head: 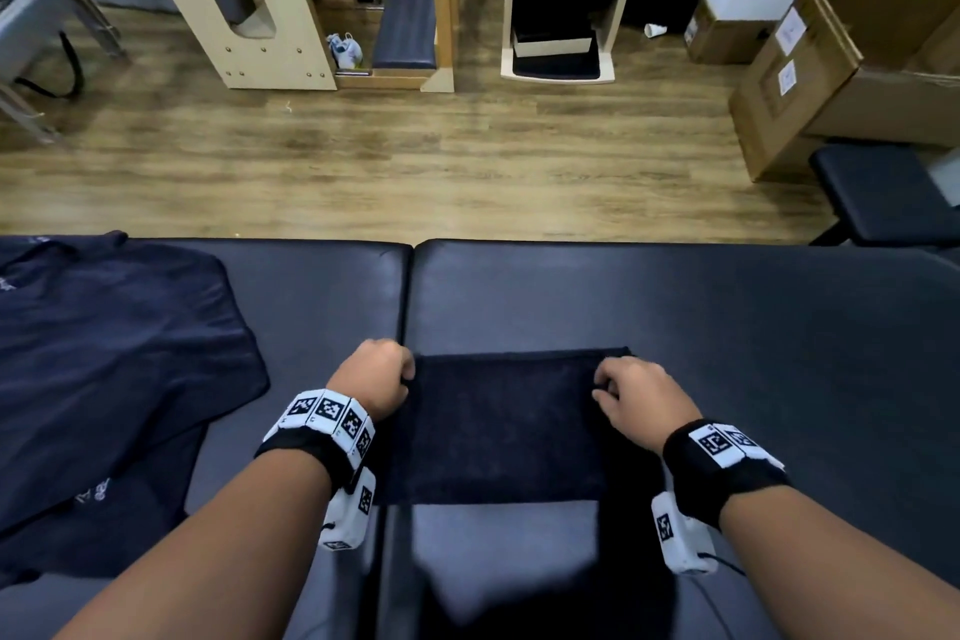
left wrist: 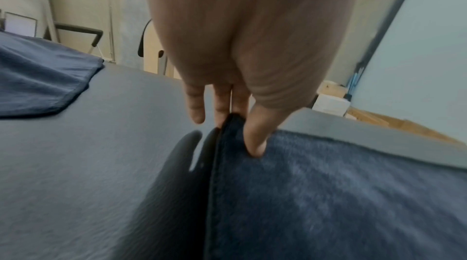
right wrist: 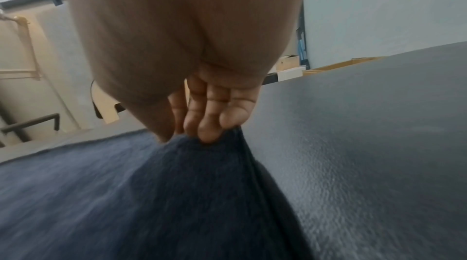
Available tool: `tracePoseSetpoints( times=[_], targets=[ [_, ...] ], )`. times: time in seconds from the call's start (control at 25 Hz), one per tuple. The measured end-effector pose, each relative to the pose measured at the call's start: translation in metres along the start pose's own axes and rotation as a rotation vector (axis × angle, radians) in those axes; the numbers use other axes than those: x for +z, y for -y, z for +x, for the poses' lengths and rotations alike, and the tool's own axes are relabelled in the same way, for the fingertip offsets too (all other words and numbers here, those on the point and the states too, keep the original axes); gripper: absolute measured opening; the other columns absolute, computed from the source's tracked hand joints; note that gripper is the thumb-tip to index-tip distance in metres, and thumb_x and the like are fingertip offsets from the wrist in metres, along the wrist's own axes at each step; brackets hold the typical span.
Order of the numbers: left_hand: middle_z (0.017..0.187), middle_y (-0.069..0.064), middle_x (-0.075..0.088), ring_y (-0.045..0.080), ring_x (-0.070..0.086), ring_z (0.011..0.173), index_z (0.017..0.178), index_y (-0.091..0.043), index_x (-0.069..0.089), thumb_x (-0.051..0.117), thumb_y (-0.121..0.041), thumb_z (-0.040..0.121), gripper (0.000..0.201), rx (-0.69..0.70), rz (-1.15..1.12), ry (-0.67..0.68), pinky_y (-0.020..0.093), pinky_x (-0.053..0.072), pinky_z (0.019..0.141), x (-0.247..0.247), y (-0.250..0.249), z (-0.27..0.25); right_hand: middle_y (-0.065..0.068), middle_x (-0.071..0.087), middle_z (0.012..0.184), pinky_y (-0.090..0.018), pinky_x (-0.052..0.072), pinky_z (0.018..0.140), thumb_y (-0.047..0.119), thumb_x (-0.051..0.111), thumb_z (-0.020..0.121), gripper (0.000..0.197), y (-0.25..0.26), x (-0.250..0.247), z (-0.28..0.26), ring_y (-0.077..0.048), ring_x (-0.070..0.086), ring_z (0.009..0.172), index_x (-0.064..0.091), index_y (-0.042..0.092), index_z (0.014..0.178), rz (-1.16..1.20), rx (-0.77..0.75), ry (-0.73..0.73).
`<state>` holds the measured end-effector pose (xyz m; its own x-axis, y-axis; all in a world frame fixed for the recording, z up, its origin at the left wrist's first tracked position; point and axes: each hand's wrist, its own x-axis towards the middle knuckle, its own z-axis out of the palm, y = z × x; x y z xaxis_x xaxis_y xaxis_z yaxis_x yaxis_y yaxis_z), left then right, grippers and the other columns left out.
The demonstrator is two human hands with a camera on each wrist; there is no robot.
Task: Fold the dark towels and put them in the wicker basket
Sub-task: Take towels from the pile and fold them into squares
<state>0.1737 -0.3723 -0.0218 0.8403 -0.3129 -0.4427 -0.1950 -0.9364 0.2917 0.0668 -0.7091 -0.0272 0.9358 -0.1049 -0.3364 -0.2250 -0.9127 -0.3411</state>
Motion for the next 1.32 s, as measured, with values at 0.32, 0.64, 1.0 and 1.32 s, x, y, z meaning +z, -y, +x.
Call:
tracePoseSetpoints(
  times=[0.32,0.64,1.0,1.32],
  targets=[
    [0.1,-0.003,0.062,0.023,0.059,0.102,0.085,-0.026,0.057,0.062,-0.029,0.082,0.006,0.002,0.279,-0.052,0.034,0.043,0.081,0.026,0.007,-0.052,0.003,0.052,0.131,-0.041,0.046,0.1,0.029,0.061,0.091,0.04,0.023,0.018,-0.032,-0.025,0.052,0.122,0.06,0.022,0.13,-0.099,-0.053,0.058],
    [0.093,-0.003,0.068,0.023,0.064,0.092,0.083,-0.023,0.057,0.068,-0.039,0.081,0.02,0.026,0.021,0.104,0.034,0.049,0.08,0.081,0.005,-0.14,0.002,0.057,0.118,-0.038,0.044,0.095,0.042,0.057,0.093,0.035,0.073,0.054,-0.095,-0.022,0.051,0.113,0.059,0.025,0.124,-0.255,-0.308,0.171],
    [0.104,0.004,0.062,0.03,0.061,0.098,0.092,-0.018,0.066,0.054,-0.026,0.083,0.017,0.275,0.226,0.106,0.039,0.049,0.08,0.113,-0.018,-0.205,-0.003,0.053,0.114,-0.039,0.042,0.083,0.01,0.05,0.084,0.034,0.07,0.074,-0.172,-0.028,0.05,0.11,0.053,0.018,0.117,-0.397,-0.186,0.15],
    [0.081,-0.002,0.059,0.023,0.06,0.076,0.08,-0.022,0.059,0.071,-0.021,0.048,0.034,0.423,0.576,0.096,0.041,0.039,0.069,0.114,-0.039,-0.216,-0.005,0.05,0.114,-0.045,0.046,0.079,0.056,0.069,0.068,0.059,0.083,0.112,-0.223,-0.03,0.049,0.106,0.052,0.021,0.111,-0.4,-0.177,0.229]
  ],
)
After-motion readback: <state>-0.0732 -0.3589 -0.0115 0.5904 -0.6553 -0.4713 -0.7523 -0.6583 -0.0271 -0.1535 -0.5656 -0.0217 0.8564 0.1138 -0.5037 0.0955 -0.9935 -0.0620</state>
